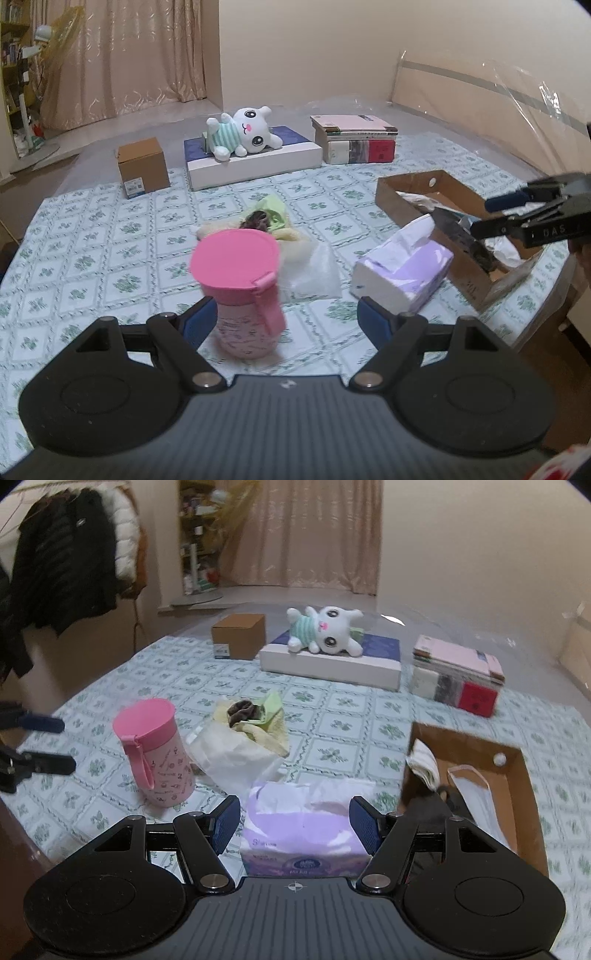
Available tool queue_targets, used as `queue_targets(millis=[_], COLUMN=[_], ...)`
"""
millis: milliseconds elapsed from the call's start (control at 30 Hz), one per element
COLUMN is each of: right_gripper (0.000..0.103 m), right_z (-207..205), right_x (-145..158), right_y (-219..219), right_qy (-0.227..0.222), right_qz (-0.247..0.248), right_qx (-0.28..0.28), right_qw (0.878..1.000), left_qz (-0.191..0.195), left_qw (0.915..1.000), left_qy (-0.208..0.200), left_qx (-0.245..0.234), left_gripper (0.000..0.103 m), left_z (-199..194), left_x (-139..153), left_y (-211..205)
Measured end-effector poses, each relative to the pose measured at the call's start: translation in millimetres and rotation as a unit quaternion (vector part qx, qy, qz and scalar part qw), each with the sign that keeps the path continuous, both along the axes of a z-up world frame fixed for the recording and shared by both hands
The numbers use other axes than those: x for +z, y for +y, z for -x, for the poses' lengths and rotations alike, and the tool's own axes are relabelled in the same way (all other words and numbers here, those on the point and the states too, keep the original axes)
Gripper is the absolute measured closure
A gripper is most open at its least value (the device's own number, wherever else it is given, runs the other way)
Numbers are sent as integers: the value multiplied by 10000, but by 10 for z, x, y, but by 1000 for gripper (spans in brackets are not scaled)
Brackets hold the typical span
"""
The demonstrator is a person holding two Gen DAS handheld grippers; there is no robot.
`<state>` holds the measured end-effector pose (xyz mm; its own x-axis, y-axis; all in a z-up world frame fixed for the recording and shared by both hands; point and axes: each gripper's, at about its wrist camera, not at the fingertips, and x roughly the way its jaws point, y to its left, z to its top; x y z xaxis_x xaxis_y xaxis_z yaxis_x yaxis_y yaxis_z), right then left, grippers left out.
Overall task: Organize soft objects
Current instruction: 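Move both tools back toward the pink cup and yellow towel, then grasp the clear mesh bag beside the pink cup with the right tool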
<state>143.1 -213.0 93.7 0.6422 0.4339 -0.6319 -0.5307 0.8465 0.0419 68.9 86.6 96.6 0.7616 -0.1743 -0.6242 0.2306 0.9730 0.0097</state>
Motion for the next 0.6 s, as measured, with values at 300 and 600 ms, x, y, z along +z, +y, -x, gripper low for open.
queue_targets(millis=[300,600], right_gripper=[38,38], right_z=[-235,-512], right_x=[-43,-138], right_y=[365,722], right_qy=[-294,-386], right_qz=[573,930], right_qx=[715,1391], right_qw=[9954,9851], left_qz=[-210,-613], left_qw=[9975,9897], left_qy=[-315,-630], left_qx=[-592,-1133], left_gripper=[22,22], left_z=[-101,-326], left_x=[102,171], left_y=[416,672])
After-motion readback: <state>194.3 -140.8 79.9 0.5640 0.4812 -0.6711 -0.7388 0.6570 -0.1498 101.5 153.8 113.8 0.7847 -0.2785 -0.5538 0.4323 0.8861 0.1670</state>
